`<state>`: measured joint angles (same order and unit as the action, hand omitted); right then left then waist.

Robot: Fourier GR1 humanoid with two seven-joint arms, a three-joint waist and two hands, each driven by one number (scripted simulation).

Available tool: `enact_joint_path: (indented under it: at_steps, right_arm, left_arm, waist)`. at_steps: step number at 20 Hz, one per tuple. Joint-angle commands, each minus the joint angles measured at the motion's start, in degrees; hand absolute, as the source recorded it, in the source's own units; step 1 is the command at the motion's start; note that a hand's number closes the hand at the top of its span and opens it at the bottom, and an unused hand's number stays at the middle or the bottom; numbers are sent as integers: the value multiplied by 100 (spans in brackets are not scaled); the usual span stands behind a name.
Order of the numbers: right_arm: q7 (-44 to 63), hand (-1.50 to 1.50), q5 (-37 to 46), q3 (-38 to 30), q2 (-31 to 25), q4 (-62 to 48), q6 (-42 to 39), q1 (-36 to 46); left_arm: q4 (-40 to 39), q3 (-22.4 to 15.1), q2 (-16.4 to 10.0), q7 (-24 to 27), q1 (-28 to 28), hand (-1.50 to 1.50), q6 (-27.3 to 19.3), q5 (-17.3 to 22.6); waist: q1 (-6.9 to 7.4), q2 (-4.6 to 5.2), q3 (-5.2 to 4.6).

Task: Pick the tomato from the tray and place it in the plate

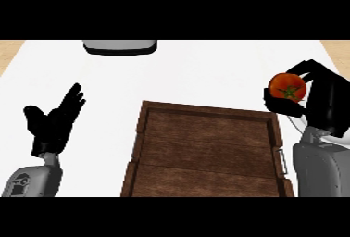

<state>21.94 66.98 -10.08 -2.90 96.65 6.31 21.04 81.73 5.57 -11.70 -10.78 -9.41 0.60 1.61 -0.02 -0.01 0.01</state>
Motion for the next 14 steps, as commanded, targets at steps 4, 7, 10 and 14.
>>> enact_joint_path:
  at_steps: [4,7,10,14]
  right_arm:
    - [-420,150,-819,-1207,-953,-1131,319,392]
    - [-1101,150,-1329,-1643,-1410,-1827,512,268]
    - [-1514,150,-1539,-1810,-1740,-2213,520,32]
    - [-1741,150,-1448,-1772,-2190,-3469,284,401]
  left_arm:
    - [65,-52,77,126,161,0,2,-99]
    - [-176,-63,112,296,44,0,-16,-183]
    - [-203,82,-27,243,-156,0,101,-74]
    - [75,40,46,-27,-117,0,84,-10]
  waist:
    - [35,13,2]
    - [29,20,3]
    - [9,15,2]
    - [72,25,5]
